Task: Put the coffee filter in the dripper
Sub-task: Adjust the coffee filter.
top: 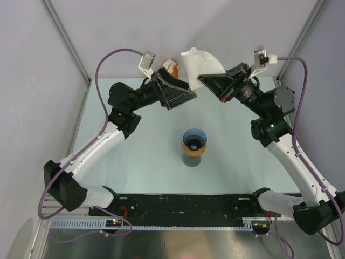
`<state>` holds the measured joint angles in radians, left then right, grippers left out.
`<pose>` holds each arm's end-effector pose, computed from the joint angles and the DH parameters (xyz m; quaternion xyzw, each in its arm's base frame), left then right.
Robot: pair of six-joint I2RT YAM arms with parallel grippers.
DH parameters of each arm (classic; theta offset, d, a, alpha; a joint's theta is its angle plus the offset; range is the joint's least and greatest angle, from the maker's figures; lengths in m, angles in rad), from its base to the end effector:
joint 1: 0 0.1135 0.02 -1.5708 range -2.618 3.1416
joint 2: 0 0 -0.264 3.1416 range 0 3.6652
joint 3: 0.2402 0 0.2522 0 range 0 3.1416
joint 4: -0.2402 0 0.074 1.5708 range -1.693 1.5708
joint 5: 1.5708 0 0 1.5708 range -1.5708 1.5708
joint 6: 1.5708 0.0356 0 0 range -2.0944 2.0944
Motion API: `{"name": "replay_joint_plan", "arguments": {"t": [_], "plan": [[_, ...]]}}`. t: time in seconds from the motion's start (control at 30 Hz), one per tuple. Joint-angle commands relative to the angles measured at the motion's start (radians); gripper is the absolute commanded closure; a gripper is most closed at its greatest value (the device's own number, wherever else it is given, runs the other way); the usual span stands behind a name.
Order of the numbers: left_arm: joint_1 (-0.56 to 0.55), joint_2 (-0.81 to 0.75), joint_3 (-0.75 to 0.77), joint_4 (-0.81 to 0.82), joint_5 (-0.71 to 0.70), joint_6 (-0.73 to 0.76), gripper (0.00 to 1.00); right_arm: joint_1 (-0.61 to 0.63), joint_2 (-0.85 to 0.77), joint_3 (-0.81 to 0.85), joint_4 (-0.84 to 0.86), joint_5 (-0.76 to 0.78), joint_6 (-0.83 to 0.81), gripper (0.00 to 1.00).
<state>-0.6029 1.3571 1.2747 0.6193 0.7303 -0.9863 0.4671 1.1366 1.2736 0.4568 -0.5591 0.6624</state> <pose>0.2332 -0.1894 0.4625 0.2168 0.5123 -0.7031 0.4429 0.1966 0.1203 0.5042 -0.1985 0.4727 0.5636 0.6477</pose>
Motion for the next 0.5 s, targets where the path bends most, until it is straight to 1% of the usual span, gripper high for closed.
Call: {"name": "replay_joint_plan", "arguments": {"t": [0.0, 0.2, 0.23, 0.27, 0.33, 0.4, 0.47], "plan": [[0.013, -0.055, -0.011, 0.023, 0.067, 0.037, 0.19, -0.008, -0.032, 0.005, -0.008, -0.062, -0.001, 1.0], [0.017, -0.067, -0.023, 0.023, 0.113, 0.046, 0.18, -0.006, -0.035, 0.004, -0.019, -0.109, -0.013, 1.0], [0.021, -0.069, -0.029, 0.023, 0.117, 0.047, 0.15, -0.006, -0.037, 0.004, -0.021, -0.116, -0.015, 1.0], [0.027, -0.071, -0.035, 0.023, 0.12, 0.046, 0.1, -0.007, -0.038, 0.003, -0.024, -0.122, -0.018, 1.0], [0.043, -0.075, -0.046, 0.023, 0.122, 0.046, 0.04, -0.008, -0.045, 0.003, -0.033, -0.135, -0.025, 1.0], [0.056, -0.076, -0.045, 0.021, 0.129, 0.05, 0.02, -0.008, -0.048, 0.004, -0.039, -0.148, -0.03, 1.0], [0.057, -0.075, -0.038, 0.02, 0.14, 0.057, 0.03, -0.009, -0.049, 0.003, -0.045, -0.159, -0.033, 1.0]]}}
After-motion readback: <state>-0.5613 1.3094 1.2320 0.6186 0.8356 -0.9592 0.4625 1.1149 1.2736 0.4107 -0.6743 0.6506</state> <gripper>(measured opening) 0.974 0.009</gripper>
